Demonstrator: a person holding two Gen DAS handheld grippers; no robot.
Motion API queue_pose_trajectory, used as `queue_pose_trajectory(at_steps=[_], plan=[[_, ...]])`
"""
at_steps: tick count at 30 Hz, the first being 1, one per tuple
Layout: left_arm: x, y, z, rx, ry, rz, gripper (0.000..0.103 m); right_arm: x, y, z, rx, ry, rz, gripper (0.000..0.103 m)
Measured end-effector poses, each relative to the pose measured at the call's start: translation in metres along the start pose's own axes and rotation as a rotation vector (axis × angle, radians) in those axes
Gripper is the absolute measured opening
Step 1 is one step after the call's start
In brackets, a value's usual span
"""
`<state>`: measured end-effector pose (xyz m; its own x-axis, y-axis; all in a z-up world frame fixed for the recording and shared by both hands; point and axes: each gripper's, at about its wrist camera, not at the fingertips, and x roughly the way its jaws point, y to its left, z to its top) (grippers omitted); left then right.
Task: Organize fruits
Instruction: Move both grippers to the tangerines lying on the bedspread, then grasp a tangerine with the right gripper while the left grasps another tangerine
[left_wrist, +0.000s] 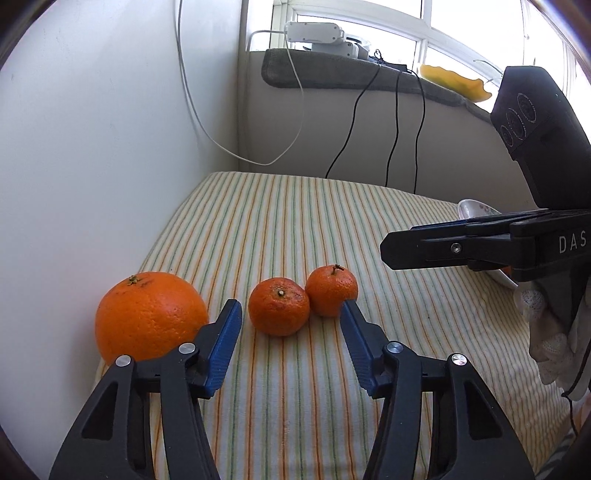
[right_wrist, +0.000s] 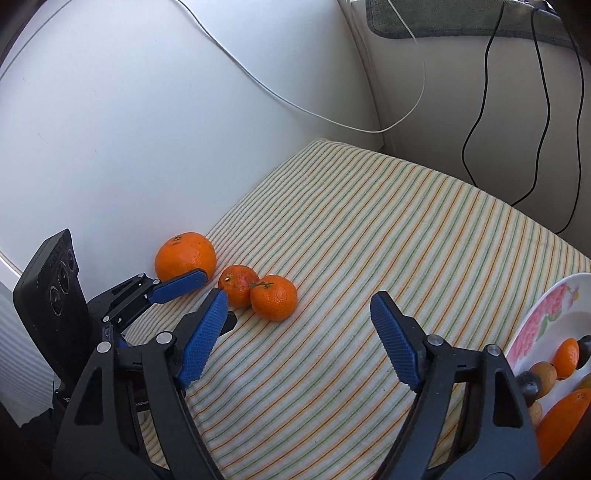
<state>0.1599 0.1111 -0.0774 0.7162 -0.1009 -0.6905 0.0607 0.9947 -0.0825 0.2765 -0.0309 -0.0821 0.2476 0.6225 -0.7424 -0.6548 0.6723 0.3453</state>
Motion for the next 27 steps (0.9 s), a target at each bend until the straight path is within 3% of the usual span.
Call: queue_pose_trajectory(at_steps=[4, 10, 23, 27], plan=[[0.006, 0.000, 0.001, 0.012, 0.015, -0.011, 0.048, 0.018, 0.000, 0.001, 0.025, 0.037, 0.030, 0.071], [0.008, 0.003, 0.001, 0.006, 0.025, -0.018, 0.047, 0.039, -0.003, 0.003, 0.056, 0.077, 0.050, 0.060], [0.011, 0.002, 0.001, 0.019, 0.034, 0.009, 0.041, 0.053, 0.002, 0.000, 0.071, 0.107, 0.106, 0.053], [0.014, -0.002, 0.001, 0.041, 0.042, 0.019, 0.041, 0.059, 0.005, -0.001, 0.073, 0.117, 0.116, 0.039]])
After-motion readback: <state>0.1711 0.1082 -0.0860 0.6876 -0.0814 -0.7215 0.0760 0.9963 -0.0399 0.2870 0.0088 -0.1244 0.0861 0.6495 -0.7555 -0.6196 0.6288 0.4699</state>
